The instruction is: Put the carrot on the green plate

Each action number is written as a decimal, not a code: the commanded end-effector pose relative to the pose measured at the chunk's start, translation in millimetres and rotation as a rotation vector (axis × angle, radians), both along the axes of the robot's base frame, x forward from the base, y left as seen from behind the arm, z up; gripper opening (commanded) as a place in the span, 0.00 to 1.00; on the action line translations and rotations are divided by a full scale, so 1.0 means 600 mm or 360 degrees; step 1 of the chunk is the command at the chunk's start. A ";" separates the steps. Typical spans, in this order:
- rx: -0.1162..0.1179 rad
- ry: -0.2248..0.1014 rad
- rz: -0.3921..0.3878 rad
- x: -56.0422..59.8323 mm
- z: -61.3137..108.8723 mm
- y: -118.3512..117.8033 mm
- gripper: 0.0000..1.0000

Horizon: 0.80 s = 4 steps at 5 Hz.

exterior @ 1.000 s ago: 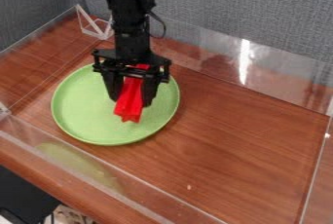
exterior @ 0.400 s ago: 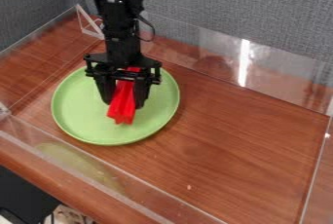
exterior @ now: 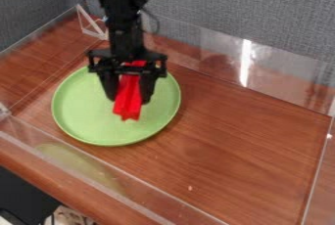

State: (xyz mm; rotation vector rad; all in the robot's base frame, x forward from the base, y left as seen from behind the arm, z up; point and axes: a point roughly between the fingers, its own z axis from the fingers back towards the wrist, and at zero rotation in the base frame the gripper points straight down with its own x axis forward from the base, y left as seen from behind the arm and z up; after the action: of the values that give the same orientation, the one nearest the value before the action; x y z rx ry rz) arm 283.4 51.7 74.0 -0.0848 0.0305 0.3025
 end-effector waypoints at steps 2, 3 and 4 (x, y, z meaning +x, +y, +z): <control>0.0042 -0.0087 0.0031 0.019 0.023 -0.025 0.00; 0.0060 -0.0054 0.0063 0.025 0.007 -0.026 0.00; 0.0066 -0.0028 -0.0016 0.028 -0.006 -0.034 0.00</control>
State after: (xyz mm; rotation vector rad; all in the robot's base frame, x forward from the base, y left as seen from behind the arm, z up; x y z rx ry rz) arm 289.8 30.9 56.4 -0.0461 0.0648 0.2988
